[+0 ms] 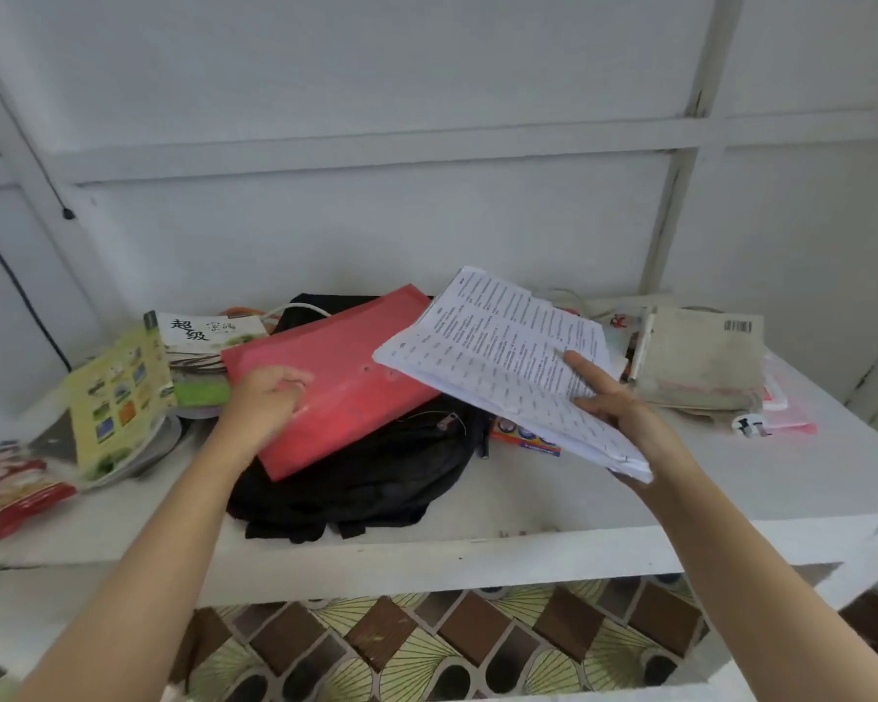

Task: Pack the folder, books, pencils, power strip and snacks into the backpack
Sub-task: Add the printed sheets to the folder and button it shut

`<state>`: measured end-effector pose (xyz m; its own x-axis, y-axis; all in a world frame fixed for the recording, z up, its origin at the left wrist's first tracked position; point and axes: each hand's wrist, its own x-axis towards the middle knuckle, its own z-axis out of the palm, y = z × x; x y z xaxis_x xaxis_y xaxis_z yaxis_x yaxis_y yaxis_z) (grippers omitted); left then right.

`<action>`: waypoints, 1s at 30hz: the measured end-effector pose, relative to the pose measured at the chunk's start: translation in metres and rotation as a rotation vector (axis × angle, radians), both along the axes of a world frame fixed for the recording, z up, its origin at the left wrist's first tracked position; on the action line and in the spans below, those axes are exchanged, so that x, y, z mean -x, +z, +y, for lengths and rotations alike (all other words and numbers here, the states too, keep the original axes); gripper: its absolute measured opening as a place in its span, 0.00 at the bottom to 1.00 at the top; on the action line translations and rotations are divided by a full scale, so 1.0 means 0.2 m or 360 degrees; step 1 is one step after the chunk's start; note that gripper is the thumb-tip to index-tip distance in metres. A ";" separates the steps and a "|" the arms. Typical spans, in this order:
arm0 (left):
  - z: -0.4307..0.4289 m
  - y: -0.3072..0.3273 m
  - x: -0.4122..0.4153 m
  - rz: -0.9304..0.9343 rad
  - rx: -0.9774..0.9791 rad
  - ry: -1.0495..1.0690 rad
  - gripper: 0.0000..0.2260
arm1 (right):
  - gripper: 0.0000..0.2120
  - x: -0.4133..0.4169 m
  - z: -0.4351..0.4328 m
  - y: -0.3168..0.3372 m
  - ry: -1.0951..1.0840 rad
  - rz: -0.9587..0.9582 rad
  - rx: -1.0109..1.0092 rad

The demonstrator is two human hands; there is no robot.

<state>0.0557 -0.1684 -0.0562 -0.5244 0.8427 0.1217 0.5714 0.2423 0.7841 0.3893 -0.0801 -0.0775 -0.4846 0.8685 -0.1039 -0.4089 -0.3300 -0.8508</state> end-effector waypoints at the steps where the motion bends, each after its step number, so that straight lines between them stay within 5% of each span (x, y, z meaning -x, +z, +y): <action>1: -0.03 0.00 0.00 -0.0046 0.0110 -0.0128 0.10 | 0.23 0.00 0.00 0.00 0.0004 0.0005 0.0026; 4: -0.11 -0.04 -0.04 0.0291 0.0372 -0.0393 0.12 | 0.23 -0.01 0.02 0.01 0.0108 -0.0040 0.0064; 7: -0.15 -0.13 -0.07 0.0949 0.0371 -0.0418 0.13 | 0.18 -0.03 0.07 0.00 0.0219 -0.0191 0.0132; 10: -0.20 -0.21 -0.06 0.1242 0.0406 -0.0382 0.17 | 0.22 -0.07 0.07 -0.02 0.0358 -0.0219 0.0163; 13: -0.23 -0.24 -0.05 0.1261 0.0471 -0.0355 0.26 | 0.40 -0.12 0.06 -0.06 0.0540 -0.0299 0.0043; 18: -0.24 -0.26 -0.04 0.1288 0.0661 -0.0340 0.27 | 0.37 -0.18 0.07 -0.08 0.0732 -0.0460 0.0060; 26: -0.24 -0.23 -0.06 0.1166 0.0297 -0.0252 0.41 | 0.30 -0.22 0.05 -0.10 0.0841 -0.0542 0.0122; 30: -0.23 -0.21 -0.08 0.1217 0.0241 -0.0177 0.48 | 0.38 -0.20 0.04 -0.08 0.0918 -0.0385 0.0239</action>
